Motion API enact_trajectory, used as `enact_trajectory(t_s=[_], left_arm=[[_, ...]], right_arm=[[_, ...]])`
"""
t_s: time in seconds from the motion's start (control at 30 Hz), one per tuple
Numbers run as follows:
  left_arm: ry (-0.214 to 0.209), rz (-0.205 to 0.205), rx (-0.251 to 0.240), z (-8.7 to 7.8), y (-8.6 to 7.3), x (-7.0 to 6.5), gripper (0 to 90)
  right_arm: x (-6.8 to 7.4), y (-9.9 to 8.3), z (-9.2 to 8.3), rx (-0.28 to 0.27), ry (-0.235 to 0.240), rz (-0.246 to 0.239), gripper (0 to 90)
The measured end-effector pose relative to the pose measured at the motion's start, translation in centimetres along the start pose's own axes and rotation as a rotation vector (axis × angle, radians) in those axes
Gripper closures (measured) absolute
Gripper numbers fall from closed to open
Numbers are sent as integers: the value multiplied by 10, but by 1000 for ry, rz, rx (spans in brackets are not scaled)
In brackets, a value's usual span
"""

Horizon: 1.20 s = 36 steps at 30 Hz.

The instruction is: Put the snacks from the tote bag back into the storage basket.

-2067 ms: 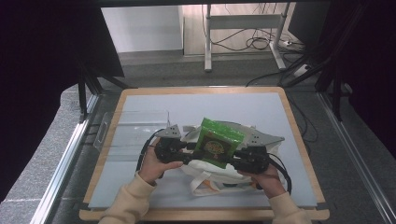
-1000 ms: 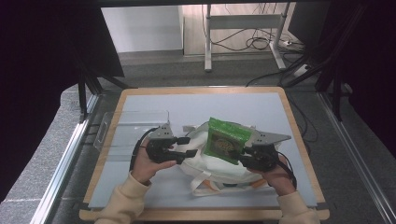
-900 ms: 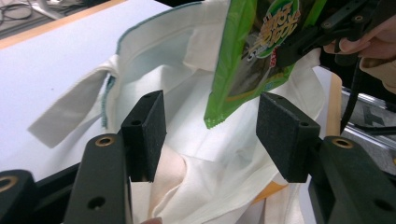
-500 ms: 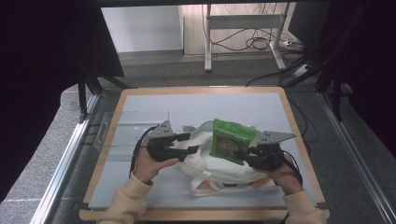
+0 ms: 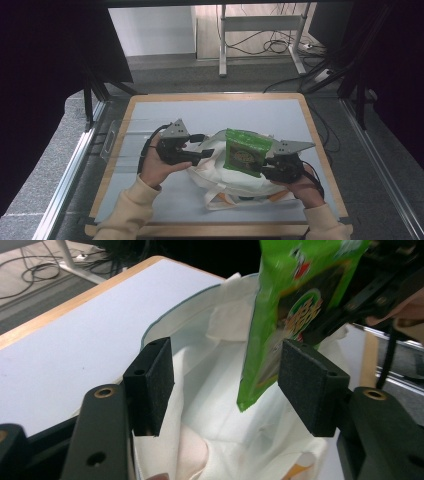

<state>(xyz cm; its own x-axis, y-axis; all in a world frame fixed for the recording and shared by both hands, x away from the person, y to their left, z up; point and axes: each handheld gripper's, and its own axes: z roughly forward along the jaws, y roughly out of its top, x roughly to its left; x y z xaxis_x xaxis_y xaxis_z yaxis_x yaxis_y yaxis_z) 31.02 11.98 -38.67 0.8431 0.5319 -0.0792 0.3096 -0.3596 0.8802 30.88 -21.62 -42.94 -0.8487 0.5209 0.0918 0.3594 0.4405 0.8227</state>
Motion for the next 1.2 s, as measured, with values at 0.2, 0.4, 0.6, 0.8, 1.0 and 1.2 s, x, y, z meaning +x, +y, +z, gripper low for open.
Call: enact_trajectory(t_s=[0.2,0.4,0.6,0.8,1.0,1.2], left_arm=[[-18,26,21,-3,10,1,371],[-28,64,66,1,20,1,360],[-37,113,99,7,30,-1,341],[-53,151,131,13,37,2,329],[-114,180,185,28,47,6,330],[-163,234,275,43,55,11,348]], right_arm=[[1,4,3,11,6,-5,723],[4,7,12,47,25,-34,723],[2,8,16,94,16,-84,722],[1,8,20,113,24,-93,723],[-1,9,27,132,17,-101,723],[-1,13,31,147,6,-126,723]])
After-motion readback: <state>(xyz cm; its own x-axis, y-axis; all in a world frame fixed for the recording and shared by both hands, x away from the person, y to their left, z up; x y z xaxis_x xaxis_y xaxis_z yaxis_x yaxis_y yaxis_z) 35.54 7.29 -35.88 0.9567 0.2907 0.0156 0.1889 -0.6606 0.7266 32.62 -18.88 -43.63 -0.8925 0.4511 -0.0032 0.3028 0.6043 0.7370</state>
